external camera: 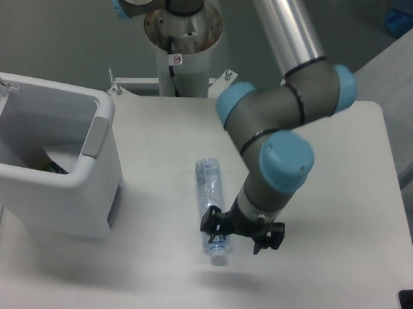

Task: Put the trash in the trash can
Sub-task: 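Move the gripper back over the clear water bottle and lower, then grasp the water bottle at its middle and lift it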

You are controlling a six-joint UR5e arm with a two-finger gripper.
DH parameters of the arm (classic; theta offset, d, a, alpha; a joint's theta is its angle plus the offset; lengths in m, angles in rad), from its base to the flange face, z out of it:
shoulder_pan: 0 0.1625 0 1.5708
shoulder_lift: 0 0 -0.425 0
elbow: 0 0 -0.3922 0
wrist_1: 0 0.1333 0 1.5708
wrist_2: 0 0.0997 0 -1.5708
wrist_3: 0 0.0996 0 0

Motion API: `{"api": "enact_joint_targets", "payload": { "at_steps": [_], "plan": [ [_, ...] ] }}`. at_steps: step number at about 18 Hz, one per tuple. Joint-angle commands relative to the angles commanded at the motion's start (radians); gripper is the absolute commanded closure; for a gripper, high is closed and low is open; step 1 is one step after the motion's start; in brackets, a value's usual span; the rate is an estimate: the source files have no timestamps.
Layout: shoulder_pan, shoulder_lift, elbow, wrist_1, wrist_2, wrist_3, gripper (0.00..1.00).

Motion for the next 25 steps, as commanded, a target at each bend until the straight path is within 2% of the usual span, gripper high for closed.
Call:
{"api": "enact_joint_targets", "payload": {
  "at_steps": [5,9,14,15,18,21,24,25],
  "plan": [
    [-0.031,-0.048,0.008,-0.017,0.048,-0.024,0.0],
    [-0.057,-0.069,0.012,-0.015,0.06,-0.09,0.0],
    [-0.066,-0.088,0.02,-0.014,0.091,-0.095,0.02],
    [-0.067,-0.094,0.02,-0.014,0.101,-0.098,0.07],
    [-0.069,-0.095,0.019,-0.014,0.109,-0.136,0.37],
    [-0.069,-0.095,0.017,-0.017,0.109,-0.143,0.62],
    [-0.069,-0.091,0.015,-0.017,0.109,-0.156,0.81],
    [-0.071,-0.088,0.014,-0.021,0.109,-0.158,0.85]
  ]
}}
